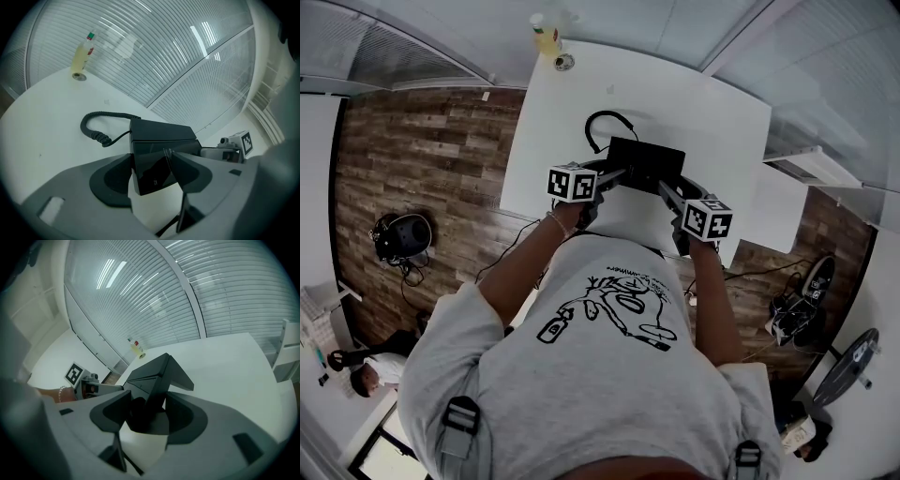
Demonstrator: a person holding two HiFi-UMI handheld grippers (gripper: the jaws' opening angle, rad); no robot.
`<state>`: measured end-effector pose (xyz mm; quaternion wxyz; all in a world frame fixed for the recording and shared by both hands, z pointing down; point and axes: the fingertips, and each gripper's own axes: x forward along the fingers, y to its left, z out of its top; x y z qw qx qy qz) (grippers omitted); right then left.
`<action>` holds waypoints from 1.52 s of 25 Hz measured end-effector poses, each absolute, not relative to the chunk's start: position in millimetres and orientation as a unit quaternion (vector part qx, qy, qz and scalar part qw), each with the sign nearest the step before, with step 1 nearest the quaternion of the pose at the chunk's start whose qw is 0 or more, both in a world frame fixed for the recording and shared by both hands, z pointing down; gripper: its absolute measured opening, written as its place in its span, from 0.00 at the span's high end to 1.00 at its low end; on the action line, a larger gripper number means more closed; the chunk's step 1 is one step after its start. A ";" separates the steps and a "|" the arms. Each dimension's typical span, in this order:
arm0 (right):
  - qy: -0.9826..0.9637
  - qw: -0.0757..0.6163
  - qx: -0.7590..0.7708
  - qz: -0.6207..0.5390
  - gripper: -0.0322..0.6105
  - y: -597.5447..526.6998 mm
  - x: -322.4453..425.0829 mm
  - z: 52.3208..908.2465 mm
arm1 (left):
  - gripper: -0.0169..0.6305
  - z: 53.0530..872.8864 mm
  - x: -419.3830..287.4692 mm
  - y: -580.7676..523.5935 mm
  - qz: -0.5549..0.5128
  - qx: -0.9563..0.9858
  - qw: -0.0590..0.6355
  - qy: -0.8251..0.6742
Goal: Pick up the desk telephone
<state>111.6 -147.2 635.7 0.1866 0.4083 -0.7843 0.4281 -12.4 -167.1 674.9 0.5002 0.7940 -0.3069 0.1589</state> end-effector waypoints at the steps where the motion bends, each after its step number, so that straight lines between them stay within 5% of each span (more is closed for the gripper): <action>1: -0.786 0.184 0.407 0.427 0.60 -147.6 111.4 629.1 | 0.57 667.9 -13.0 -167.3 0.157 0.795 0.498 -0.308; 38: -0.839 0.116 0.414 0.333 0.61 -120.6 100.3 378.7 | 0.58 410.2 -28.4 -145.1 0.091 0.854 0.383 -0.340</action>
